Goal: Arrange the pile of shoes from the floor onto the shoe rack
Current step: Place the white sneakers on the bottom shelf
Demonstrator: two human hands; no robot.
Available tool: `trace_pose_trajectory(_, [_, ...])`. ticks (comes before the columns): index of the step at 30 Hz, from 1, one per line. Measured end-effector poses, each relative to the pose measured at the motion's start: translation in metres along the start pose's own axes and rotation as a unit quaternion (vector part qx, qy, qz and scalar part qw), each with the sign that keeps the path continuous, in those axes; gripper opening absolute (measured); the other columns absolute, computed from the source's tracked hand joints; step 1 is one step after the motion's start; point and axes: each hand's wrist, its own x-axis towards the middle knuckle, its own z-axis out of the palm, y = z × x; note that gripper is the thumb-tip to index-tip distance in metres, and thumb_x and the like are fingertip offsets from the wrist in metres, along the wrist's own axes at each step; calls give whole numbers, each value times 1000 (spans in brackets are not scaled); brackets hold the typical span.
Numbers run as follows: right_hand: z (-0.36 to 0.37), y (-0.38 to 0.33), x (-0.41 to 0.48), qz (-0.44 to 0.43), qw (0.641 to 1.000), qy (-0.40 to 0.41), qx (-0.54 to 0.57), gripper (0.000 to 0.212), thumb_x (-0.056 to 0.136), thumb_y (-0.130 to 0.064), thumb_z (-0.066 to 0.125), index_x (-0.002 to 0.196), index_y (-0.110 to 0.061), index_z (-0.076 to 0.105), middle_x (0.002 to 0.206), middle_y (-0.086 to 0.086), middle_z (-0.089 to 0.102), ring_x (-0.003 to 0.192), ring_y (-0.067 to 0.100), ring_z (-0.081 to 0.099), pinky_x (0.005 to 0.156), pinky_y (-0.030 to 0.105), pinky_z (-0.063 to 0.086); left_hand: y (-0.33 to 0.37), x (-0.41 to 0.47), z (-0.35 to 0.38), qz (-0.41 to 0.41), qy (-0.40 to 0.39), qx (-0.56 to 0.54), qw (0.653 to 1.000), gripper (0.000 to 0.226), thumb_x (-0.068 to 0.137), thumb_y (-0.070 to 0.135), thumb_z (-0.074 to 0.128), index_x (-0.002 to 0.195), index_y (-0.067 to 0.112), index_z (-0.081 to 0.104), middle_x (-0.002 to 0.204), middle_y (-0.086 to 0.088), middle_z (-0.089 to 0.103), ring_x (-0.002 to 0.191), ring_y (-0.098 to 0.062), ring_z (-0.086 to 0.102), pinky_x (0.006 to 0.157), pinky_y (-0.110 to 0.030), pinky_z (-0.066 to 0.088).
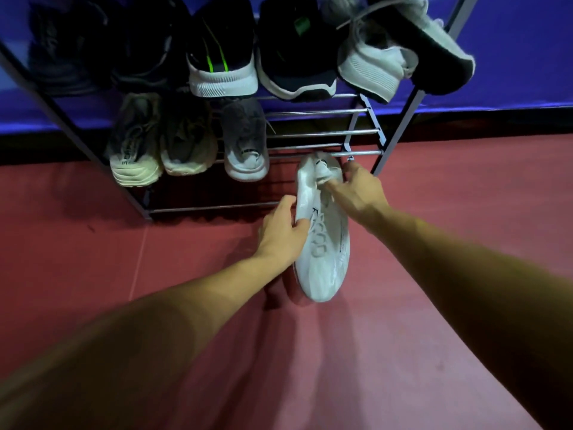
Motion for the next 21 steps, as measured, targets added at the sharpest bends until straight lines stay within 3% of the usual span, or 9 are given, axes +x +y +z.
trace_pose_trajectory(4, [-9,-19,16,2,1000,24,15,33,86,-43,63,93,-11,61,85,4,65,75,22,61,57,31,45,14,16,-11,15,69,18,997,25,87,21,58,112,21,60,87,-4,68,91,-31,63,79,-39,47])
trace_pose_trajectory(6, [-16,-24,22,6,998,37,47,33,84,-39,64,84,-7,63,81,7,69,76,27,66,59,37,52,24,25,-18,30,101,26,994,26,87,24,57,112,24,61,90,-5,68,88,-31,62,75,-38,45])
trace_pose_trajectory(9, [-23,-28,27,18,992,54,112,32,83,-31,65,98,-4,72,93,12,75,81,23,69,74,37,57,36,39,-29,61,127,34,989,26,87,26,56,112,23,64,92,-7,70,87,-32,63,77,-42,49])
trace_pose_trajectory(13, [-17,-30,24,19,991,33,132,30,83,-31,68,83,-1,70,64,1,63,56,13,52,47,22,41,45,61,-39,35,170,38,984,23,90,31,57,102,12,64,96,-15,70,96,-37,63,80,-38,48])
trace_pose_trajectory(14, [-15,-31,23,18,990,25,136,34,83,-31,68,86,2,70,67,3,64,58,15,55,47,23,43,47,66,-41,19,177,36,983,23,90,32,58,100,12,64,97,-15,70,97,-37,63,79,-35,46])
trace_pose_trajectory(17, [-10,-32,25,12,989,15,150,37,84,-32,68,94,4,71,88,15,75,77,29,70,70,42,57,53,79,-46,-27,191,26,981,24,86,33,62,104,17,67,105,-12,71,104,-36,63,85,-33,44])
trace_pose_trajectory(21, [-7,-27,28,22,994,-11,110,33,85,-33,66,85,-1,75,70,8,69,64,21,59,61,33,47,59,93,-53,-64,195,13,979,21,84,36,63,96,18,66,106,-13,71,101,-38,65,89,-41,53])
